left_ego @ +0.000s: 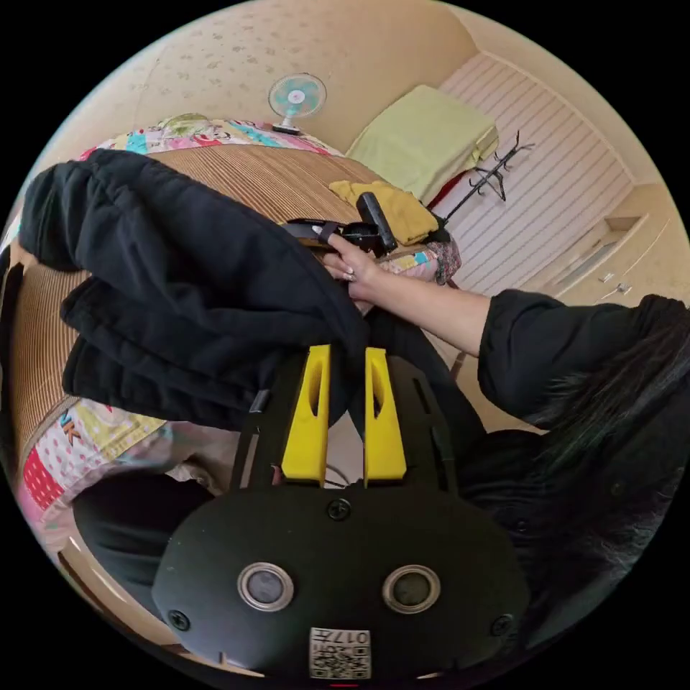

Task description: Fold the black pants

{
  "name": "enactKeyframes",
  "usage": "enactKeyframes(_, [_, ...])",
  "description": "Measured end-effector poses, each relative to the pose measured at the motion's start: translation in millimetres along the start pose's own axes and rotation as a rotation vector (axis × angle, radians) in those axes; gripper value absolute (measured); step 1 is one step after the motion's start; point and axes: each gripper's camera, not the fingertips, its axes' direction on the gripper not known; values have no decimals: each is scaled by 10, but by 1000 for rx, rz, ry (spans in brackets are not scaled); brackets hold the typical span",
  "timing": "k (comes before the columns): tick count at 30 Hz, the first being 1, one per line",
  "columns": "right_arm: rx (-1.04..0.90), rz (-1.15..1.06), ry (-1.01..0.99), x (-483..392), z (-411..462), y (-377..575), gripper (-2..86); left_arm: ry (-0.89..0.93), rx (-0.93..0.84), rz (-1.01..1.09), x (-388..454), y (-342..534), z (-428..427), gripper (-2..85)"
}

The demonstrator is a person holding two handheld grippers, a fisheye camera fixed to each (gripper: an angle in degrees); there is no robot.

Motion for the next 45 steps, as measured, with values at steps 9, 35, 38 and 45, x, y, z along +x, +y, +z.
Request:
enactKeyframes(9, [-100, 104, -5, -901, 687, -661, 159, -76, 272, -368, -1236, -835, -1015, 180])
enactKeyframes(35, [309, -19, 489, -1886, -1069, -2043, 133, -175, 444, -218, -1925, -2649, -2904, 62])
enactKeyframes(38, [238, -34, 431, -1664, -933, -1497, 159, -114, 327, -278, -2100, -2490, -2694, 137])
enactKeyframes(45, [-32, 96, 192, -1082, 279, 400, 170, -34, -207, -192, -1969, -1456, -861, 153])
